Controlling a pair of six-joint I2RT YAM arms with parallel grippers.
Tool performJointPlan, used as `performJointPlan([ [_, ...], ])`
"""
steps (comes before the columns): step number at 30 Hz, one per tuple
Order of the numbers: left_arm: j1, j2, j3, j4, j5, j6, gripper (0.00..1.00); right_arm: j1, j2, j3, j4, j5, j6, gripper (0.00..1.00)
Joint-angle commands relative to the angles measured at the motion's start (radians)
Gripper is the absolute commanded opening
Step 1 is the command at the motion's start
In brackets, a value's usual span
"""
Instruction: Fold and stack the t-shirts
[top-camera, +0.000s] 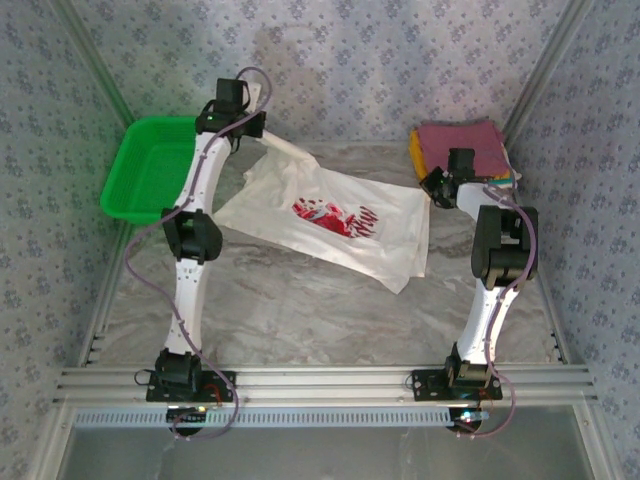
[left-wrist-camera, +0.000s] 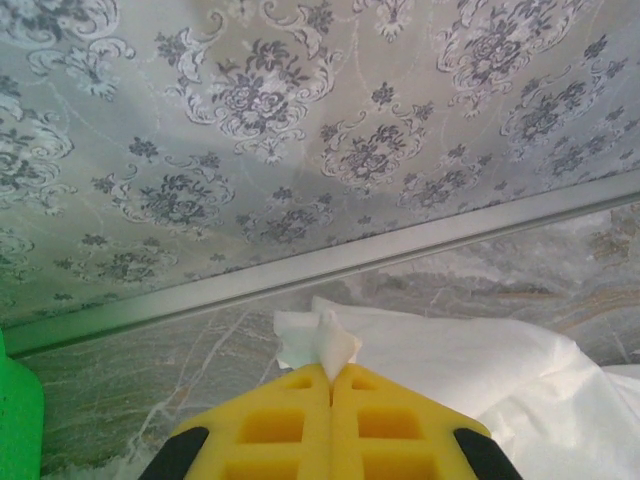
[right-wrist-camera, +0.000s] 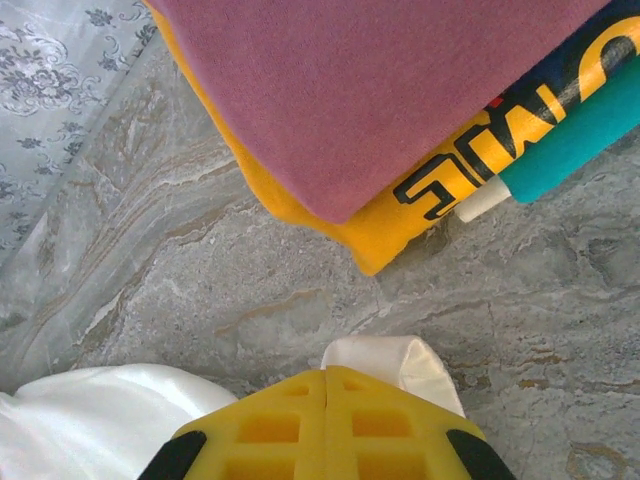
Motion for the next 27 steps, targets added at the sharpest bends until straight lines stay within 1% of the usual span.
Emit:
performJointPlan([
  [1, -0.013, -0.141, -0.059, -0.04, 0.019, 0.028, 0.0, -0.01, -0.012, 0.031, -0.044, 0.01, -0.064, 0.0],
  [2, -0.019, -0.174, -0.122, -0.024, 0.01, 0.03, 0.0, -0.011, -0.018, 0.028, -0.045, 0.007, -0.067, 0.0],
  [3, -0.026, -0.233, -0.242, 0.025, -0.002, 0.034, 0.0, -0.01, -0.027, 0.023, -0.044, 0.001, -0.067, 0.0],
  [5, -0.03, -0.385, -0.556, 0.227, -0.029, 0.029, 0.0, -0.007, -0.041, 0.01, -0.038, -0.03, -0.068, 0.0],
  [7, -0.019, -0.555, -0.917, 0.49, -0.062, 0.012, 0.0, -0.002, -0.063, -0.013, -0.03, -0.053, -0.118, 0.0],
  [9, 0.0, -0.642, -1.092, 0.601, -0.06, -0.015, 0.0, 0.006, -0.097, -0.054, 0.0, -0.062, -0.139, 0.0],
  [12, 0.021, -0.71, -1.241, 0.664, -0.064, -0.033, 0.0, 0.003, -0.15, -0.144, 0.076, -0.115, -0.13, 0.0],
  [14, 0.028, -0.738, -1.315, 0.694, -0.078, -0.037, 0.0, 0.007, -0.194, -0.195, 0.127, -0.143, -0.132, 0.0],
  [15, 0.031, -0.751, -1.344, 0.704, -0.082, -0.04, 0.0, 0.011, -0.216, -0.246, 0.142, -0.154, -0.135, 0.0],
  [22, 0.051, -0.83, -1.539, 0.78, -0.127, -0.074, 0.0, 0.034, -0.398, -0.465, 0.198, -0.133, -0.147, 0.0],
  [27, 0.053, -0.846, -1.622, 0.784, -0.164, -0.092, 0.0, 0.034, -0.482, -0.563, 0.173, -0.11, -0.172, 0.0],
])
